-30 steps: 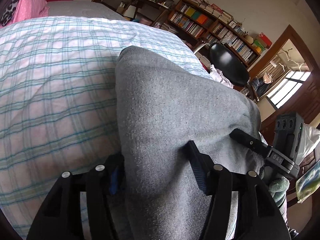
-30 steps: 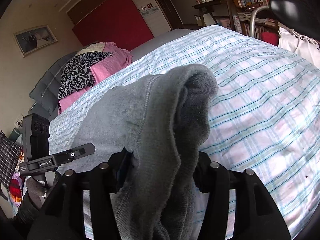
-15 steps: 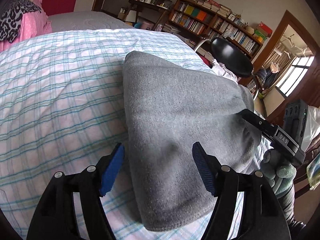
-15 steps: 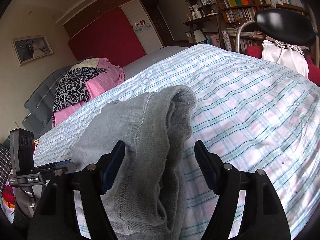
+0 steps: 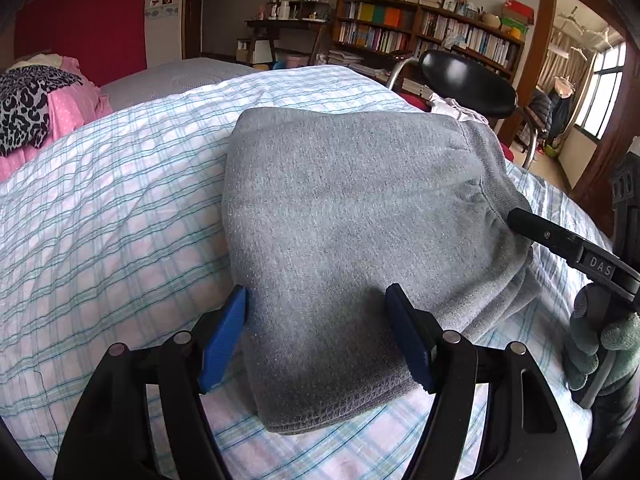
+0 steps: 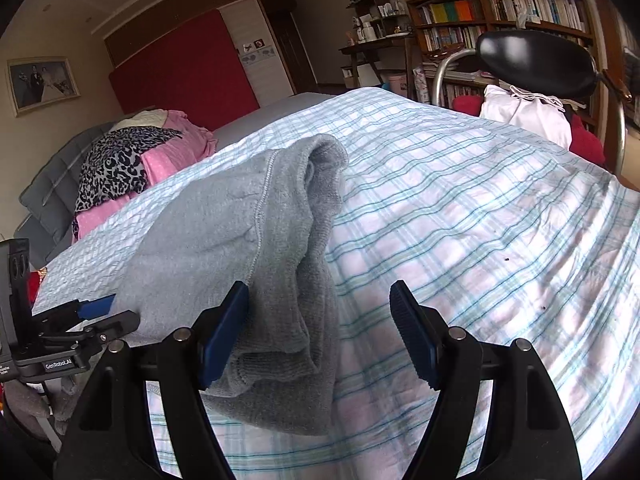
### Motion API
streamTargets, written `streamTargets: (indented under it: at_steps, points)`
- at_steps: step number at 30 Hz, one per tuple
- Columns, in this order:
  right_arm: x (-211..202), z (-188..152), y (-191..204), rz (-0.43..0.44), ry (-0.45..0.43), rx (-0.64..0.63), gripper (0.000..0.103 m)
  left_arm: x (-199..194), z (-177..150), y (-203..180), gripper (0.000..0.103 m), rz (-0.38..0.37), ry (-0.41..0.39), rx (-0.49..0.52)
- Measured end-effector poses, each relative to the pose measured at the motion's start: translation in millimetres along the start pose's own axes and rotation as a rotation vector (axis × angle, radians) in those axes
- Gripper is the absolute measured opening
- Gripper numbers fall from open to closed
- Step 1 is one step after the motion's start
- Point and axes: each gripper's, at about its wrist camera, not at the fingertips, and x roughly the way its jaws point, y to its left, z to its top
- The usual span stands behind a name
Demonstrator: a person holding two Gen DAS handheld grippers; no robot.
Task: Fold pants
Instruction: 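Lay the fold down with the right tool and open it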
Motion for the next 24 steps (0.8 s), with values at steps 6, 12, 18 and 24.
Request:
streamTargets:
  at_steps: [6,12,18,24]
  points:
    - [12,-6,2,-0.168,0.051,-0.017,0.081,0,-7,-7,0.071,0.028,-0.02,0.05]
    - [19,-10,12,-0.288,0.057,-0.077,0.082,3,-13,-14,0.072,0.064,-0.038,0.105]
    - [24,-7,1,-0.251,0.092,-0.031,0.085,10,-16,-14,0.072,0.076,-0.04,0.112]
    - [25,-6,2,-0.249,0.101,-0.028,0.086,15,-21,-18,0.072,0.108,-0.047,0.133]
